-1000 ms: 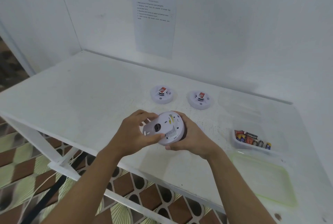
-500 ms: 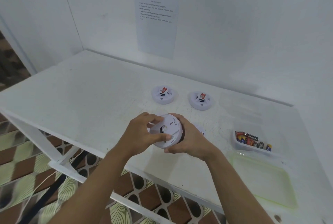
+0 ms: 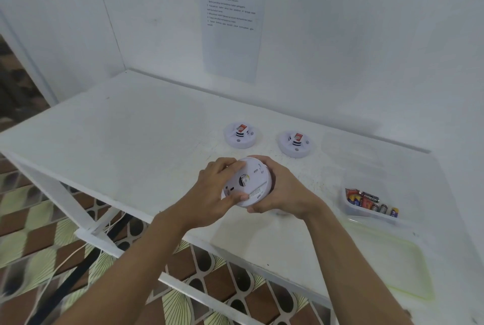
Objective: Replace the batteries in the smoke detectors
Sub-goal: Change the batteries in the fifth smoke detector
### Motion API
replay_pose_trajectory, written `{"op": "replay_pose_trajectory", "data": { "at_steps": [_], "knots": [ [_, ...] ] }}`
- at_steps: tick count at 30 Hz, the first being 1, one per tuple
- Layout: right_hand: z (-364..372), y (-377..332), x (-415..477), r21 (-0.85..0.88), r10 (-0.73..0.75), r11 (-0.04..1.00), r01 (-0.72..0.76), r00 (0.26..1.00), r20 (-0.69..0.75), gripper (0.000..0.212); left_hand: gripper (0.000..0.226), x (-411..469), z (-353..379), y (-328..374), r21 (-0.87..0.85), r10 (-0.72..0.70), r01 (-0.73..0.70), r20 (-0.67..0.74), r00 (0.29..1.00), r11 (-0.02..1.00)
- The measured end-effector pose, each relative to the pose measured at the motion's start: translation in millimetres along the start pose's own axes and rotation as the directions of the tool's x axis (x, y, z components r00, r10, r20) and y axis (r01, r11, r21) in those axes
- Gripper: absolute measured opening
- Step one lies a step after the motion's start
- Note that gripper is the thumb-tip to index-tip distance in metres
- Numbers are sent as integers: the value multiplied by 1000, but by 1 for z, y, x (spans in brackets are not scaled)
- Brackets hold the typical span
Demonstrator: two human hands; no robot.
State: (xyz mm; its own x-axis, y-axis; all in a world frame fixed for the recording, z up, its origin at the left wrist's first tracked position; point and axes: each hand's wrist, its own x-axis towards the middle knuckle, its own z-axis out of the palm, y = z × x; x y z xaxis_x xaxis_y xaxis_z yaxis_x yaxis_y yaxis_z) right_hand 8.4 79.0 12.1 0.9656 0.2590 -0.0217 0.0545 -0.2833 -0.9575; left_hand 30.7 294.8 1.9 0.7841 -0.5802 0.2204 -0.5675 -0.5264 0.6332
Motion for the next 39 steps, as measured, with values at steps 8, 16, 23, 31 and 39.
{"op": "replay_pose_trajectory", "data": {
  "at_steps": [8, 16, 23, 31, 39],
  "knots": [
    [2, 1, 3, 24, -4, 1000, 3, 1000, 23, 91, 67, -2, -3, -4, 4, 20, -20, 26, 999, 1000],
    [-3, 6, 0, 203, 27, 979, -29, 1000, 14, 88, 42, -6, -13, -3, -370, -173, 69, -257, 951, 926],
    [-2, 1, -1, 229, 25, 973, -29, 999, 20, 85, 47, -5, -25, -4, -262, 11, -74, -234, 972, 962],
    [15, -18, -6, 233, 148, 963, -134, 988, -44, 51, 44, -8, -17, -10, -22, 181, -197, -305, 935, 980],
    [43, -19, 5, 103, 67, 993, -48, 979, -191, 27, 38, -5, -22, -5, -601, -369, 87, -365, 855, 794]
  ]
}}
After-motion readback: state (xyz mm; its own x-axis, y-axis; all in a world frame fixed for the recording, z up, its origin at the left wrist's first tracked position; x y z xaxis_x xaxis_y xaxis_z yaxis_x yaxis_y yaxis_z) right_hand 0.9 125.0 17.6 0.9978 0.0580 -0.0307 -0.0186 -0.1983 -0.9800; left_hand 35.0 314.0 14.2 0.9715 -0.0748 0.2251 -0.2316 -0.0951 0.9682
